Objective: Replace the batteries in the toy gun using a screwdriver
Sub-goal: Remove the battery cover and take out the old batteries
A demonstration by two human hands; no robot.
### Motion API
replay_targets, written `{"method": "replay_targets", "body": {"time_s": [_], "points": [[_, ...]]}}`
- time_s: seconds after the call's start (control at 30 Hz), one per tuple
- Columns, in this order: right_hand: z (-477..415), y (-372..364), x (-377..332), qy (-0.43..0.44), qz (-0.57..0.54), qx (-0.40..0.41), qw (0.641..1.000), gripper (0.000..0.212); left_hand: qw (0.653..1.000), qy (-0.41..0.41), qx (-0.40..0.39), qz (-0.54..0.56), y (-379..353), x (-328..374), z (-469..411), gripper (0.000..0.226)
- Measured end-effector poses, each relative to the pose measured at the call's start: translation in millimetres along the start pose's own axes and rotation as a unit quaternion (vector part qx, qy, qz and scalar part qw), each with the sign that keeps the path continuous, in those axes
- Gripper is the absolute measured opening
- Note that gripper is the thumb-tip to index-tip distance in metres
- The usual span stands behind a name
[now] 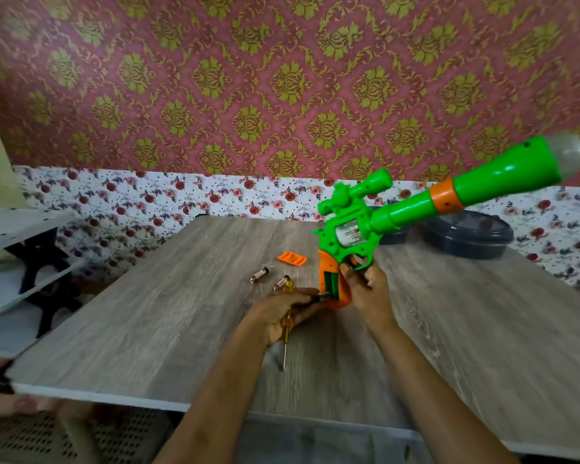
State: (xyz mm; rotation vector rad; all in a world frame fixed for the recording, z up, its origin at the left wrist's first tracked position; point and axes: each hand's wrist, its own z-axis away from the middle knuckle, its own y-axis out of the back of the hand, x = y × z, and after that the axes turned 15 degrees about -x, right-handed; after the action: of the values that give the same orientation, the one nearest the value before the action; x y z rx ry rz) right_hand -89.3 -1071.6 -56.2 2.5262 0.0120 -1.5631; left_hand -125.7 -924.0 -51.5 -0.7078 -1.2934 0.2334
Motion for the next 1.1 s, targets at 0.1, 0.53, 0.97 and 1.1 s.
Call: {"method": "replay_targets", "body": {"time_s": [0.1,0.53,0.97,1.1], "points": [[0,3,6,-0.007,-0.029,0.028,0.999,0.016,1.000,-0.006,0.006,-0.015,-1,-1,0,0.023],[0,14,15,-0.006,-0.065,0.098,0.993,0.017,0.975,-0.108,0.070,-0.181,3,9,-6,0.022],[-11,25,32,-0.168,-0.234,0.120,0.950,0.009,0.591,-0.040,0.202,-0.780,15,-2,-49,0.020],[-11,24,30,-0.194,-0.226,0.107,0.949,0.007,0.590,-0.034,0.191,-0.784,13,-1,-44,0.020]]}}
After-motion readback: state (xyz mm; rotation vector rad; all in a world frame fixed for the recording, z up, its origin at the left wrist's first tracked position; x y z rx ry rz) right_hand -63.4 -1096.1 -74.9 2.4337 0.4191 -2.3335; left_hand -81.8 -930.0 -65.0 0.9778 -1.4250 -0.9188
